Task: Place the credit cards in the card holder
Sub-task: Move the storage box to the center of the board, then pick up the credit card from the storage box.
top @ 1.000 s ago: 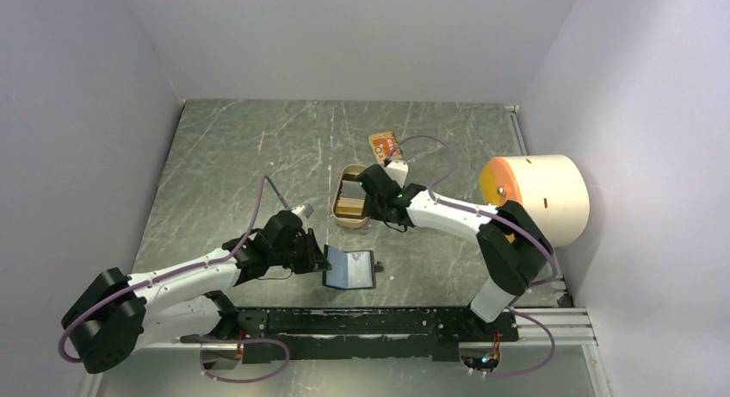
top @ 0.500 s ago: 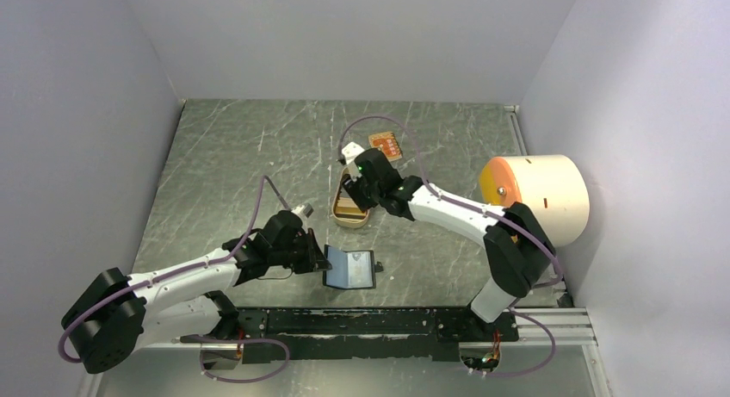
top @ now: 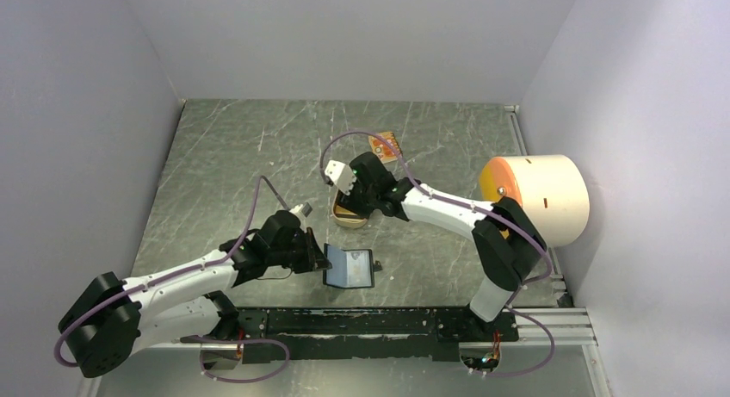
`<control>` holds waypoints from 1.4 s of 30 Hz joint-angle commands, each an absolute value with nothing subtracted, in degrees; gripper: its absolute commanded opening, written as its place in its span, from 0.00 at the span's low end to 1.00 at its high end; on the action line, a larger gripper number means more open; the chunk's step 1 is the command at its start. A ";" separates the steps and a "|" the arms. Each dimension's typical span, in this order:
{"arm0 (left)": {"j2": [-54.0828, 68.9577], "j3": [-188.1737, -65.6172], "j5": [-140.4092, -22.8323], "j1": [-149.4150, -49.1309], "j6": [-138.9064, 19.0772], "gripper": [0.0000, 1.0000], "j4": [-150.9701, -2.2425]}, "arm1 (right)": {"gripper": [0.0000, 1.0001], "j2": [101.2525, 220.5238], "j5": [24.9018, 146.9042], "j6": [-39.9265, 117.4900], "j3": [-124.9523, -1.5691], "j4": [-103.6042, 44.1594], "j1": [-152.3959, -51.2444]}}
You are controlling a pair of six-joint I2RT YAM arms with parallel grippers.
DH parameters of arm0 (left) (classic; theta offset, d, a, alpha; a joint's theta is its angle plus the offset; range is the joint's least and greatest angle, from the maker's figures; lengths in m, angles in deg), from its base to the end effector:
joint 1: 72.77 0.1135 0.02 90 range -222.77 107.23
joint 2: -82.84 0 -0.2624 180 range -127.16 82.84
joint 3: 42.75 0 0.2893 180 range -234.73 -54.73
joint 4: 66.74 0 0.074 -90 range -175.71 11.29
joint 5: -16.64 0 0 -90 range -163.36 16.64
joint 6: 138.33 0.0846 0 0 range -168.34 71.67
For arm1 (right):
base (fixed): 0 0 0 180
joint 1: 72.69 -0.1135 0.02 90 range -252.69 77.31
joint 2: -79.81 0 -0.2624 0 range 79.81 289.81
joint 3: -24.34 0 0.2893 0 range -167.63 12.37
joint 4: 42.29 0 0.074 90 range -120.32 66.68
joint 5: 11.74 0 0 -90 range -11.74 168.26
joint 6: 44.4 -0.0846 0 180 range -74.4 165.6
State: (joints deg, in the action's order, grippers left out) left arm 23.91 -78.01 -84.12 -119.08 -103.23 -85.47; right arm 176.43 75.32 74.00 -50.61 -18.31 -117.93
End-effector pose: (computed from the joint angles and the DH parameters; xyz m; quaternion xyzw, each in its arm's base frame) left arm 0.1720 -0.2029 0.1162 -0.0305 0.9112 -0.3649 0.1887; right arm 0.3058 0.3022 0.1540 -0.5470 0.7469 0.0317 0.3767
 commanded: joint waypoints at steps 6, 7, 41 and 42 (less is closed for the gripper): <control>23.73 -78.47 -84.38 -118.74 -103.44 0.09 -85.23 | 0.66 179.12 74.92 83.32 -48.37 -22.78 -120.39; 23.84 -78.49 -84.28 -118.75 -103.52 0.09 -85.34 | 0.66 179.31 74.67 84.03 -48.25 -23.06 -120.70; 24.10 -77.37 -84.54 -118.75 -104.33 0.09 -84.03 | 0.52 185.25 56.41 90.26 -44.17 -45.29 -122.10; 23.84 -77.46 -84.71 -118.80 -104.32 0.09 -83.80 | 0.52 185.09 56.72 90.06 -44.21 -44.93 -122.11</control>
